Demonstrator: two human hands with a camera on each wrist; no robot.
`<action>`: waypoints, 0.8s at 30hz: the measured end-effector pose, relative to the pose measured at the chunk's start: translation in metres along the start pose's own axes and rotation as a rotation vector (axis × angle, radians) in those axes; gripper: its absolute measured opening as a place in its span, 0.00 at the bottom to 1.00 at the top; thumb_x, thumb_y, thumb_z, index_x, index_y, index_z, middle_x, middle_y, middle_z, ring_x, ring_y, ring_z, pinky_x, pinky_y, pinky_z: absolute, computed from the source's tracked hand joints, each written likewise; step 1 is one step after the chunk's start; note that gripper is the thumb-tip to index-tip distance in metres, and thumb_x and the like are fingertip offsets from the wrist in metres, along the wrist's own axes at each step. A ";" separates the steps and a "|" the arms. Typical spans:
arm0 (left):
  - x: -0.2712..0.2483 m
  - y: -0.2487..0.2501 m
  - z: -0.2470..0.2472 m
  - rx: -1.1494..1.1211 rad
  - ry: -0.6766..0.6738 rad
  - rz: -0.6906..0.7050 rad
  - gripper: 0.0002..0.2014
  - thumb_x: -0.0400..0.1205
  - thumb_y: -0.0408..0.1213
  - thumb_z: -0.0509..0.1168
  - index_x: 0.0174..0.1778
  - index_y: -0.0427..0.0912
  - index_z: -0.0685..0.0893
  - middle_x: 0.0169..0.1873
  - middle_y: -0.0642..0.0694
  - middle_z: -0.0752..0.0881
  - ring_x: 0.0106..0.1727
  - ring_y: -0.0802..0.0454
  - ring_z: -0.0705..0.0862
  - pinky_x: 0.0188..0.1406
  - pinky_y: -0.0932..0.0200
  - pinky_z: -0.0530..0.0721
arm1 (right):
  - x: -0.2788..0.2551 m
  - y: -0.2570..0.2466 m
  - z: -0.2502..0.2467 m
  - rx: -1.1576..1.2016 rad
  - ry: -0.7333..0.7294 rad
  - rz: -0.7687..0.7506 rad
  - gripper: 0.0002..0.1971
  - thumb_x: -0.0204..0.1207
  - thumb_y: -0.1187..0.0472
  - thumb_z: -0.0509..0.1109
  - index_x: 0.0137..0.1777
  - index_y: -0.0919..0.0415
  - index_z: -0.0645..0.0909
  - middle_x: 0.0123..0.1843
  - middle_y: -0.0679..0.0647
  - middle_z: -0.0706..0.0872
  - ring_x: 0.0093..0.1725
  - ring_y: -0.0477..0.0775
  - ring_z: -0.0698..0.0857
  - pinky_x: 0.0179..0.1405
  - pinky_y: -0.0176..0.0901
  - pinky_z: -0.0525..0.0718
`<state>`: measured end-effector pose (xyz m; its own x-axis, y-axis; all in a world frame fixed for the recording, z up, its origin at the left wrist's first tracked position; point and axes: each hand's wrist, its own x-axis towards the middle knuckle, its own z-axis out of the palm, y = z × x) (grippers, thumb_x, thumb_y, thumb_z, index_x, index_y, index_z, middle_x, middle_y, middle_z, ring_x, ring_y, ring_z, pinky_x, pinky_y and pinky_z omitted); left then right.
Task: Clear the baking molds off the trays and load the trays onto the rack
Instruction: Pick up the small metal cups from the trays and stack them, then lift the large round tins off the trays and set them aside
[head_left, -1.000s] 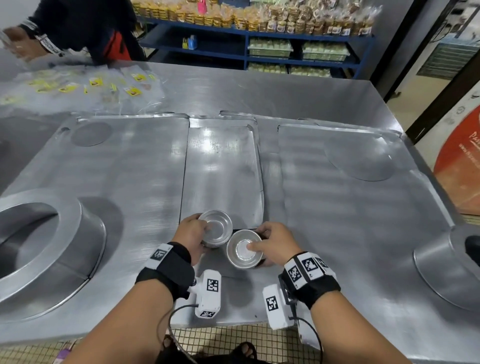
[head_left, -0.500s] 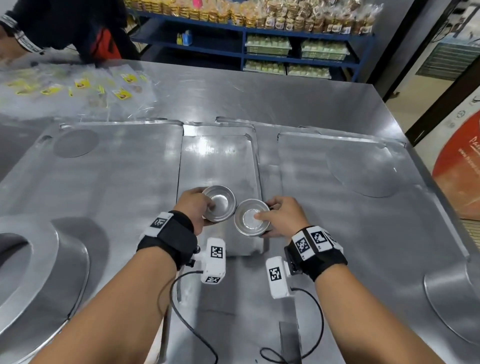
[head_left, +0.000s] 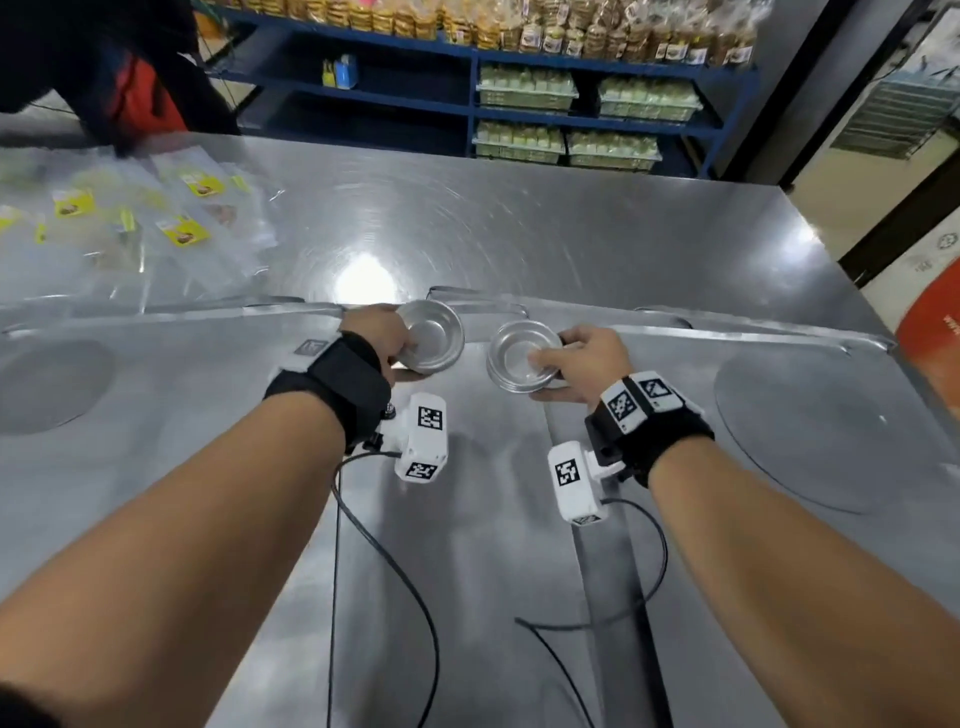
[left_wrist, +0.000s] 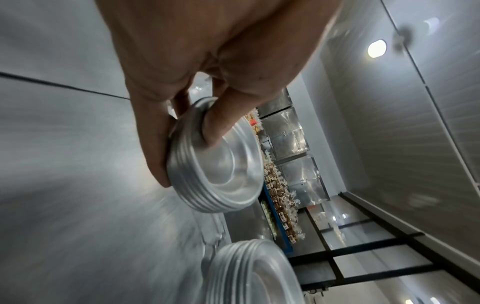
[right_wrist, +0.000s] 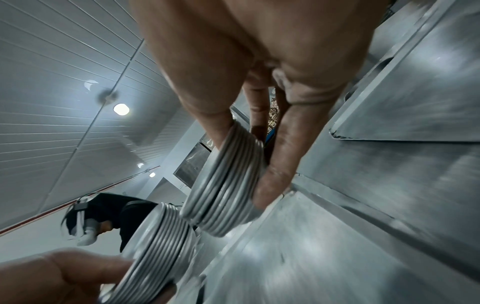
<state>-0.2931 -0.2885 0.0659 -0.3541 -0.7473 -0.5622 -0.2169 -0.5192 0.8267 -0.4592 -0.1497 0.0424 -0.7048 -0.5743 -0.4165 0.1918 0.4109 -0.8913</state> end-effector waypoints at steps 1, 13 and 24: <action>0.016 0.008 0.002 0.016 0.003 0.022 0.22 0.78 0.10 0.57 0.54 0.39 0.83 0.42 0.37 0.82 0.41 0.39 0.83 0.39 0.35 0.90 | 0.016 -0.006 0.003 0.008 0.000 0.000 0.11 0.67 0.75 0.80 0.42 0.64 0.81 0.41 0.63 0.86 0.38 0.61 0.89 0.36 0.63 0.91; 0.184 0.054 0.045 0.265 0.013 0.200 0.11 0.72 0.13 0.67 0.43 0.32 0.85 0.38 0.34 0.86 0.38 0.34 0.90 0.38 0.36 0.91 | 0.192 -0.049 0.034 0.009 0.108 0.014 0.13 0.67 0.76 0.79 0.48 0.73 0.80 0.46 0.70 0.86 0.33 0.65 0.89 0.24 0.55 0.89; 0.273 0.044 0.069 0.462 0.015 0.207 0.25 0.66 0.32 0.76 0.59 0.32 0.84 0.51 0.36 0.90 0.50 0.40 0.91 0.51 0.42 0.91 | 0.252 -0.043 0.054 -0.029 0.103 0.044 0.24 0.68 0.69 0.82 0.61 0.75 0.78 0.43 0.70 0.86 0.32 0.68 0.91 0.40 0.65 0.90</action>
<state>-0.4618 -0.4872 -0.0494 -0.4201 -0.8228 -0.3827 -0.5241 -0.1242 0.8425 -0.6082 -0.3498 -0.0338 -0.7630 -0.4799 -0.4332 0.2054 0.4554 -0.8663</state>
